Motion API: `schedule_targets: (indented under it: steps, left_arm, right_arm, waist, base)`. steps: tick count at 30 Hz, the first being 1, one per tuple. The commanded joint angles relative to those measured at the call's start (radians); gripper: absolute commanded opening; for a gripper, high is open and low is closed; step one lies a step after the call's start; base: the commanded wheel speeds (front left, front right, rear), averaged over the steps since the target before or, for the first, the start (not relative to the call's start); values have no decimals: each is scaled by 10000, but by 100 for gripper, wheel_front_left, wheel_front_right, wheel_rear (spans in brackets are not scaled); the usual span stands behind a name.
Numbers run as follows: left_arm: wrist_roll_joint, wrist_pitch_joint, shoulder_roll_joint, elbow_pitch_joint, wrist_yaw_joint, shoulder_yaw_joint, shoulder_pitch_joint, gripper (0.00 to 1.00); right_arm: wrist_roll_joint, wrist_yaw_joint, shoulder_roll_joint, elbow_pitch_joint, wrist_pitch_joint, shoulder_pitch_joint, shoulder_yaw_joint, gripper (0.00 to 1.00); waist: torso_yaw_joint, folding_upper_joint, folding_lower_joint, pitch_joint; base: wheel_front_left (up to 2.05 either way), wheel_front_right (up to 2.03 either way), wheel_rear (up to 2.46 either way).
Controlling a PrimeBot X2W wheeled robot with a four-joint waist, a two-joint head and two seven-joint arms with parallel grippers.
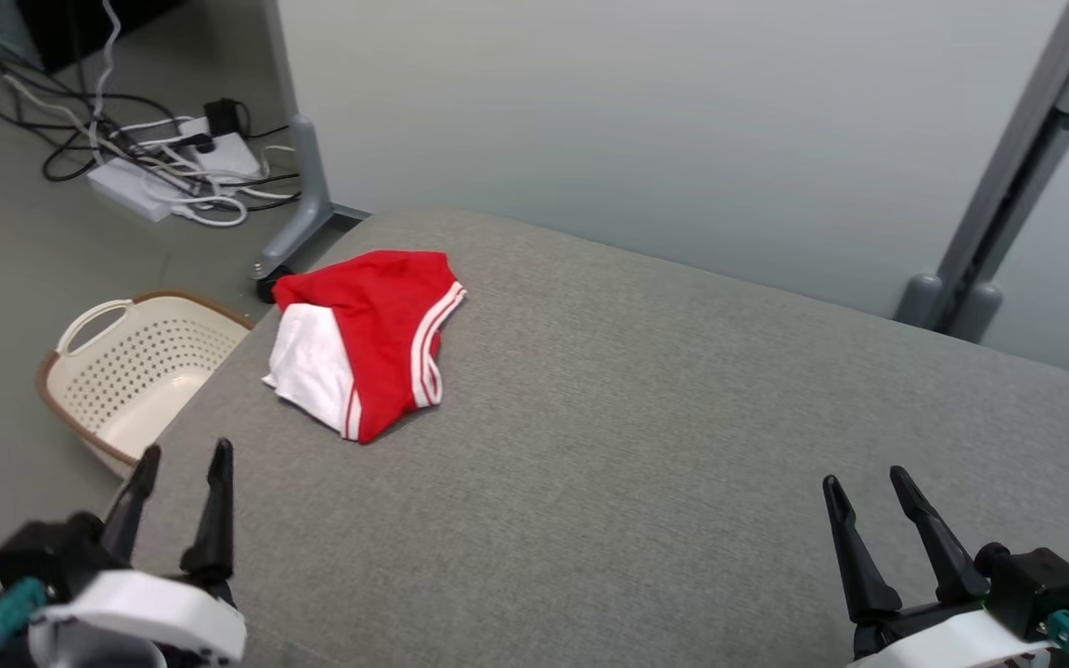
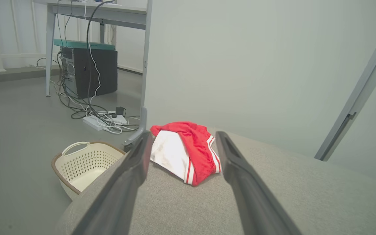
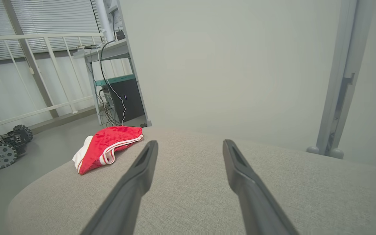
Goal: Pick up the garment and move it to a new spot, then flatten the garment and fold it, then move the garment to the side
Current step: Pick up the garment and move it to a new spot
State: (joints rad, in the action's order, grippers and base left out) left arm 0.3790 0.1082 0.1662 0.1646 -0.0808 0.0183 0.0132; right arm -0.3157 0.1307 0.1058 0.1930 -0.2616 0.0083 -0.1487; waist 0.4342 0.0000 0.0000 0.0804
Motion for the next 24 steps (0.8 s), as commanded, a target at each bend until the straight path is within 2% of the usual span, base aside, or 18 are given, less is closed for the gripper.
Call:
schedule_targets:
  steps: [1,7,8,12,17,24]
  left_arm:
    - [190,-320,125,-160,41,121,325,100]
    - [716,-2488,952,-452,150,422,1395,100]
    - [716,-2488,952,-452,150,422,1395,100]
    - [1295,-3771,1505,-63,57,665,2460,100]
    - [1998,-4828,2217,1427,-163,893,3995,100]
    - [2503,-5455,2969,3981,-350,878,6008,100]
  right_arm:
    - [17,2,93,-29,-38,-75,-40,100]
    - [13,2,190,-34,-37,-189,-60,100]
    - [13,2,190,-34,-37,-189,-60,100]
    - [70,3,258,-134,-37,-518,-183,100]
    - [166,2,355,-356,-37,-1146,-311,100]
    - [281,3,366,-726,-38,-2028,-386,100]
  waist:
    - [-443,0,0,-152]
    - [-1379,0,0,-557]
    - [-1379,0,0,-557]
    - [-1953,0,0,-1213]
    - [-2703,0,0,-2169]
    - [-3616,0,0,-3540]
  base:
    - [0,0,0]
    - [0,0,0]
    - [0,0,0]
    - [0,0,0]
    - [0,0,0]
    - [0,0,0]
